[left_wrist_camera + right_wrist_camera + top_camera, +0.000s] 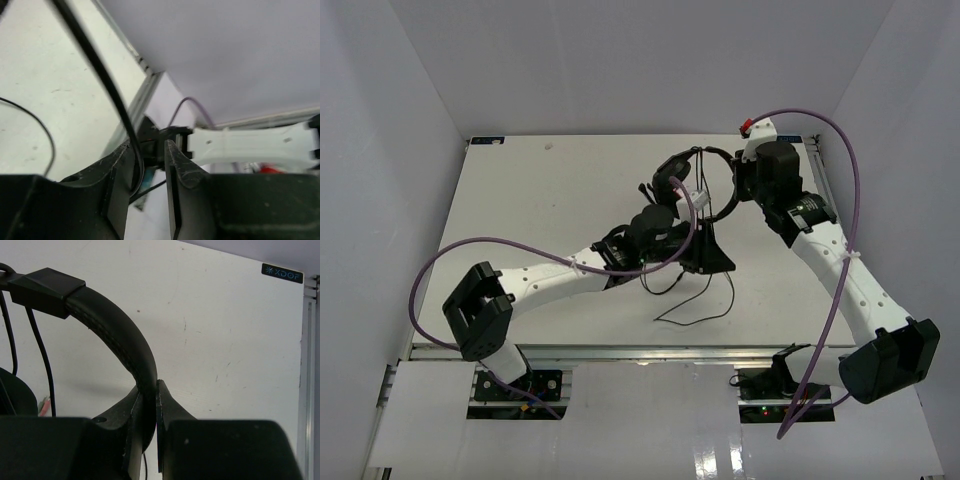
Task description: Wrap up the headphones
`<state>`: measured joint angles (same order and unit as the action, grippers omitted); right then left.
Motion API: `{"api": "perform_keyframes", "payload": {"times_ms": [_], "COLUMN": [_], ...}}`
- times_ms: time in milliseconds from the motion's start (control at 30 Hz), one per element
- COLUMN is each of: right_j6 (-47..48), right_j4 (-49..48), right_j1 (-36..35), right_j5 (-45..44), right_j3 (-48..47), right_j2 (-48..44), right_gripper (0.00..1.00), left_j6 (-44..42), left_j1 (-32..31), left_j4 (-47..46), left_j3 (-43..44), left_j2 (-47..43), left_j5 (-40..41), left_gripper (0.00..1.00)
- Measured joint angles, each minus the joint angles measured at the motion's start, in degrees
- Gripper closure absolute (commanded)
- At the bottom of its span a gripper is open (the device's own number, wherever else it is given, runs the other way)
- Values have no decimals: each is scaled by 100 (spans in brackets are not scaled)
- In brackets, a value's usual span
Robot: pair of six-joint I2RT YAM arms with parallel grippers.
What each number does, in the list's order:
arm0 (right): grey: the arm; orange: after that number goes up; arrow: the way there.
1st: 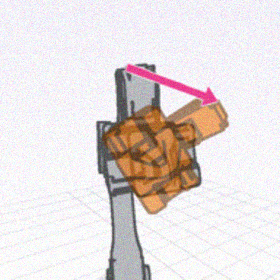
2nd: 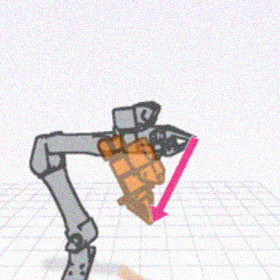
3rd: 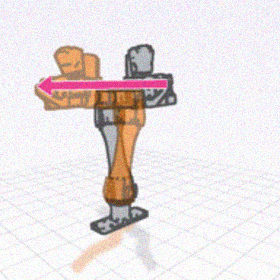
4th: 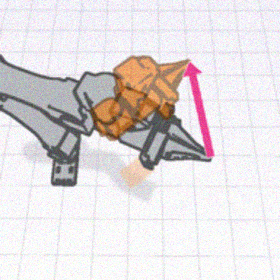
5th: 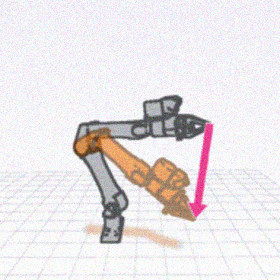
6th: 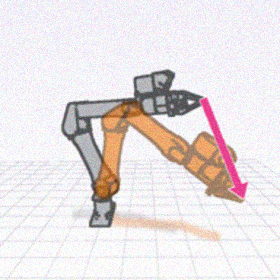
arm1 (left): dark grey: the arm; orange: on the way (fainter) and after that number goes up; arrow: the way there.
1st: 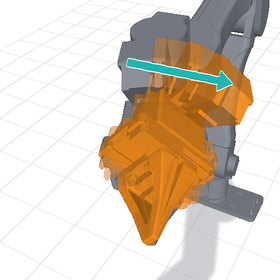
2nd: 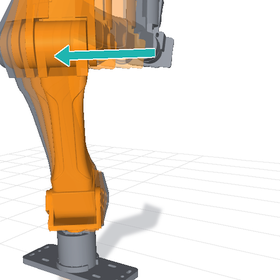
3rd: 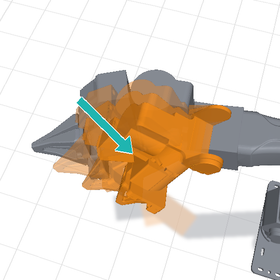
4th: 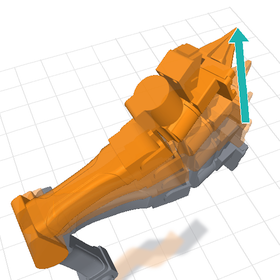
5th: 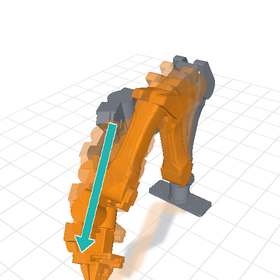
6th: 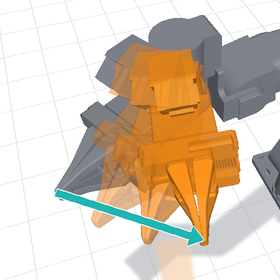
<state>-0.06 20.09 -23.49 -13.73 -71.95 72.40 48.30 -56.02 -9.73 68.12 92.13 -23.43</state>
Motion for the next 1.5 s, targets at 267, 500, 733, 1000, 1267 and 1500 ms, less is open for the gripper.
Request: {"api": "perform_keyframes", "payload": {"times_ms": [267, 500, 733, 1000, 1267, 1500], "right_j6": [-385, -591, -727, -828, -443, 518], "right_j4": [342, 510, 709, 799, 919, 1047], "right_j1": [421, 814, 1022, 1439, 1829, 1934], "right_j5": [744, 1311, 1819, 2579, 4026, 6205], "right_j3": [-215, -221, -376, -529, -515, -517], "right_j2": [-3, -75, -192, -413, -481, -618], "right_gripper": [92, 92, 92, 92, 92, 92], "left_j6": [-2417, -3434, -3767, -3782, -3845, -4092], "left_j1": [-1148, -1283, -1269, -1206, -996, -215], "left_j4": [-428, -1471, -2538, -3296, -4016, -3856], "left_j3": [-1245, -2872, -3295, -3701, -4364, -4414], "left_j2": [-92, -205, 15, 322, -4, -276], "left_j5": [1465, 2338, 2694, 2896, 2818, 1977], "left_gripper": [52, 55, 85, 100, 100, 100]}}
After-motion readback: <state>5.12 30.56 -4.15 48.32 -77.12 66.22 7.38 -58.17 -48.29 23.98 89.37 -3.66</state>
